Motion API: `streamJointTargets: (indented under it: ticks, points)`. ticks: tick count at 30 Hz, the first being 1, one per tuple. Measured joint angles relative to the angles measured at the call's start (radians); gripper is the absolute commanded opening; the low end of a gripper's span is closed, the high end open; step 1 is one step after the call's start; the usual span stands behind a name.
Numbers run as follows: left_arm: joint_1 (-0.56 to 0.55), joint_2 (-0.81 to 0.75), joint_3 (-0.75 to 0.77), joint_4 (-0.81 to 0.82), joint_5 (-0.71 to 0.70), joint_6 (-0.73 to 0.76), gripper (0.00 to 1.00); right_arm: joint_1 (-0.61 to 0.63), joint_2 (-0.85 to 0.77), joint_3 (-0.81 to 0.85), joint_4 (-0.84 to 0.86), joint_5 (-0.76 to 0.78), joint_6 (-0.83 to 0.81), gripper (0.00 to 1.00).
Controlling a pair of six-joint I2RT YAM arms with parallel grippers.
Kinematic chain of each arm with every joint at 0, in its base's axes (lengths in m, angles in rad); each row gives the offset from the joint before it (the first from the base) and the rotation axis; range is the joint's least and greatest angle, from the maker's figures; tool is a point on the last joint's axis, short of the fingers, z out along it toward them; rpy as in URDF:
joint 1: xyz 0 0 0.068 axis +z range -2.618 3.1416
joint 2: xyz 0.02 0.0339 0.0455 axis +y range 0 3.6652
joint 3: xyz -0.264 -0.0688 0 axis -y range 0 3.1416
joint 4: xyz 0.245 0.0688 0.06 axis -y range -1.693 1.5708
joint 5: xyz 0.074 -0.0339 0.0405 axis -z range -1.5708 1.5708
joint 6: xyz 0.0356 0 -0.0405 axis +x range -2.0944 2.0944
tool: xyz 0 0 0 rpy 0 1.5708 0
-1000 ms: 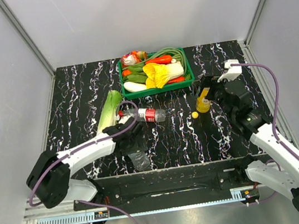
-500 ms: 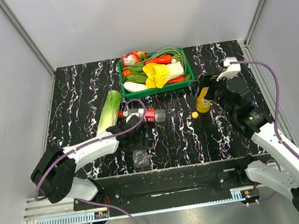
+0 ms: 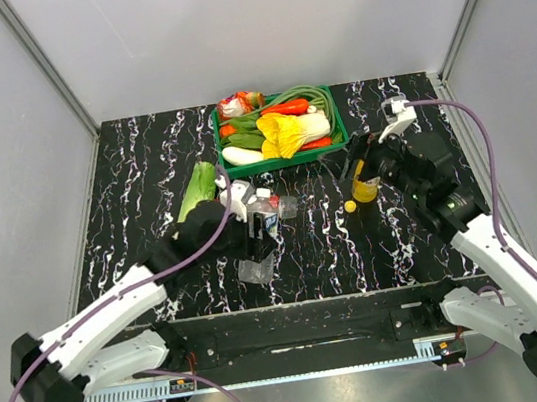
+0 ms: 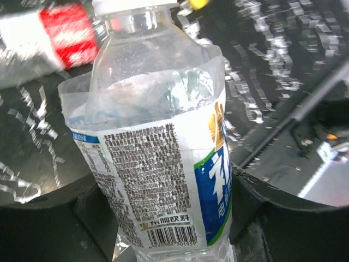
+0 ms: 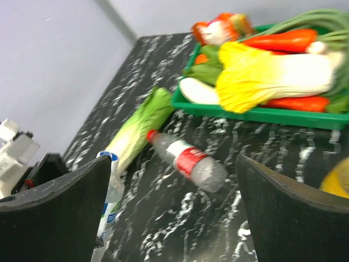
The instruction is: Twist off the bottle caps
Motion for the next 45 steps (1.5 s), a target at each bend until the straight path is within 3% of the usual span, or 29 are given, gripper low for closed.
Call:
streamJointTargets:
  ticks: [10,19,29,32,34,35,36,40,43,45]
  points:
    - [-0.024,-0.107,0.064,0.131,0.256,0.106,0.56,0.0,0.1,-0.002,0.231,-0.397,0.204,0.98]
    - [-0.056,-0.067,0.11,0.157,0.313,0.143,0.55,0.0,0.189,-0.035,0.505,-0.631,0.398,0.76]
    - [-0.069,-0.052,0.119,0.163,0.315,0.15,0.55,0.023,0.24,-0.039,0.622,-0.781,0.456,0.65]
    - [-0.069,-0.052,0.119,0.172,0.315,0.149,0.55,0.034,0.241,-0.041,0.638,-0.808,0.459,0.54]
    - [-0.071,-0.052,0.119,0.178,0.315,0.149,0.55,0.039,0.243,-0.041,0.646,-0.819,0.461,0.37]
    - [-0.072,-0.051,0.12,0.179,0.317,0.15,0.56,0.04,0.245,-0.042,0.656,-0.821,0.46,0.25]
    - [-0.074,-0.051,0.122,0.18,0.321,0.15,0.56,0.04,0.249,-0.043,0.662,-0.824,0.46,0.04]
    - [-0.078,-0.051,0.129,0.177,0.321,0.139,0.62,0.038,0.27,-0.043,0.713,-0.84,0.469,0.0]
    - [-0.078,-0.052,0.129,0.174,0.319,0.14,0.73,0.038,0.273,-0.043,0.719,-0.841,0.472,0.0]
    - [-0.078,-0.057,0.129,0.171,0.312,0.143,0.73,0.038,0.273,-0.043,0.719,-0.841,0.472,0.0]
